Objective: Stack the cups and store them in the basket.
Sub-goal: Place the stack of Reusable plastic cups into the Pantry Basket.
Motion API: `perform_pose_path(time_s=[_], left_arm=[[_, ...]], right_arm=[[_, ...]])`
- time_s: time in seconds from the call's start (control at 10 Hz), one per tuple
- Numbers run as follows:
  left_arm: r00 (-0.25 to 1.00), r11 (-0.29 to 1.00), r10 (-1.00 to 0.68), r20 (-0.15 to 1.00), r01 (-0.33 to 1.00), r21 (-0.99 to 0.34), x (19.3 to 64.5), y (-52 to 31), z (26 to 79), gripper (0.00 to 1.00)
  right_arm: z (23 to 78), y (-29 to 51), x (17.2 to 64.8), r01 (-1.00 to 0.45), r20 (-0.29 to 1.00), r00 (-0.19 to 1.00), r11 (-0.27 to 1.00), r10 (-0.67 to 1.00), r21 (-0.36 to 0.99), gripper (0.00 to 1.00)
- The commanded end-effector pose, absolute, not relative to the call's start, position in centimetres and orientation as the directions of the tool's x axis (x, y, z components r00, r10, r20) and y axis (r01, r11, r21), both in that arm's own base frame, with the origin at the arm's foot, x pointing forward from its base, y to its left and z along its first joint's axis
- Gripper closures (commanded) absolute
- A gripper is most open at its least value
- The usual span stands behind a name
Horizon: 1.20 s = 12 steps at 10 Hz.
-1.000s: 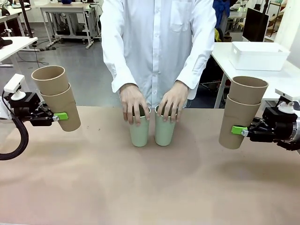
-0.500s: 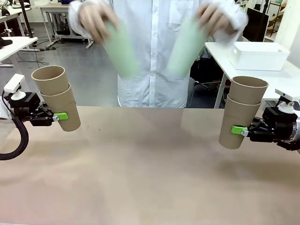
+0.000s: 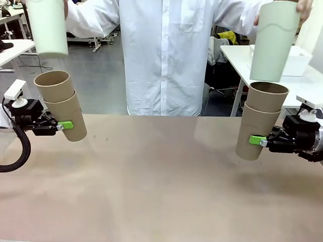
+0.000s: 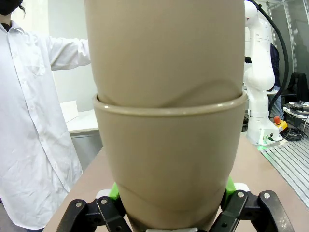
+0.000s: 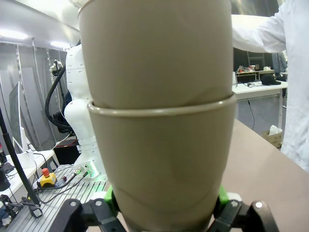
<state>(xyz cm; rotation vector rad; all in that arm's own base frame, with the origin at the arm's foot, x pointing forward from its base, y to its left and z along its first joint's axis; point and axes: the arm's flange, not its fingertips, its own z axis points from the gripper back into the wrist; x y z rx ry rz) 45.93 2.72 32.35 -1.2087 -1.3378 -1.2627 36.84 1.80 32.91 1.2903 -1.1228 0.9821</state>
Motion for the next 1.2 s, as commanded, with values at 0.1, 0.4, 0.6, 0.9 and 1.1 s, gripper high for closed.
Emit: perform_pose_path(time_s=[0.1, 0.4, 0.6, 0.9, 1.1], left_arm=[[-0.117, -0.001, 0.072, 0.991, 0.993, 0.117, 45.89, 2.70, 32.65, 0.15], [-0.117, -0.001, 0.072, 0.991, 0.993, 0.117, 45.89, 2.70, 32.65, 0.15], [-0.117, -0.001, 0.072, 0.991, 0.993, 0.117, 45.89, 2.70, 32.65, 0.15], [-0.117, -0.001, 0.072, 0.991, 0.993, 0.117, 45.89, 2.70, 32.65, 0.15], [-0.117, -0.001, 0.072, 0.991, 0.993, 0.117, 45.89, 2.70, 32.65, 0.15]], right_arm=[[33.26, 1.75, 37.00, -0.977, 0.978, 0.195, 0.071, -0.073, 0.200, 0.15], [33.26, 1.75, 37.00, -0.977, 0.978, 0.195, 0.071, -0.073, 0.200, 0.15], [33.26, 1.75, 37.00, -0.977, 0.978, 0.195, 0.071, -0.073, 0.200, 0.15], [33.26, 1.75, 37.00, -0.977, 0.978, 0.195, 0.071, -0.073, 0.200, 0.15], [33.26, 1.75, 37.00, -0.977, 0.978, 0.195, 0.071, -0.073, 0.200, 0.15]])
